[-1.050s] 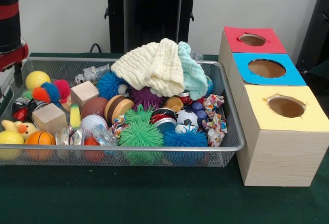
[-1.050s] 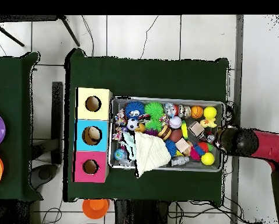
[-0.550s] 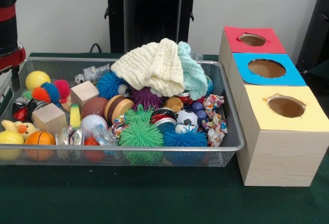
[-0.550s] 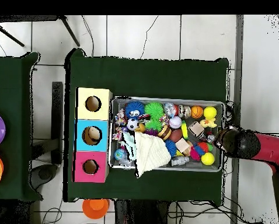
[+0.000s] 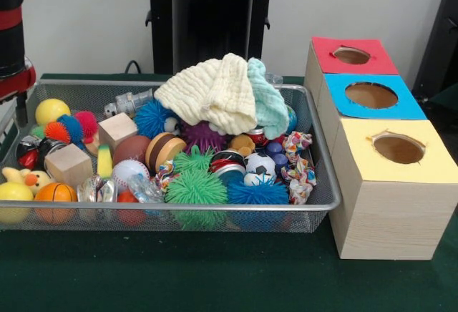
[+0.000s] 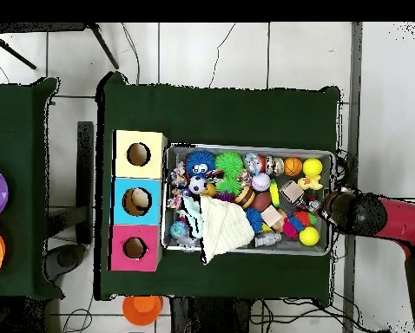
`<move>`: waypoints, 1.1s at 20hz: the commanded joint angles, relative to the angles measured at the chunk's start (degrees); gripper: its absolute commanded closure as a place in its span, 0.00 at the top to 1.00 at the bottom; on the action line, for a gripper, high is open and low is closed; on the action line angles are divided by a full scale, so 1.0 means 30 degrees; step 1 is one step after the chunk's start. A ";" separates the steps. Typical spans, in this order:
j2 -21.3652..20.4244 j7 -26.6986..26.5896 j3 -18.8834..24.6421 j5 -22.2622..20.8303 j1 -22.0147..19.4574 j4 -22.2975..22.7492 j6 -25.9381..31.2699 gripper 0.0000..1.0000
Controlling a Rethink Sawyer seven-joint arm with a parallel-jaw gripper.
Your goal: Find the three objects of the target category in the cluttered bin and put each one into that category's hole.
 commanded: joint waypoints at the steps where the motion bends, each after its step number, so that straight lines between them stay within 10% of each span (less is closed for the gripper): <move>1: 0.1329 -0.0977 0.1566 -0.0280 0.0408 0.1018 -0.1604 1.00; 14: -0.1536 0.0172 0.0399 0.0289 0.1884 0.2033 0.0597 1.00; 22: -0.0844 -0.0505 0.0437 -0.0168 0.1529 0.1544 -0.0253 1.00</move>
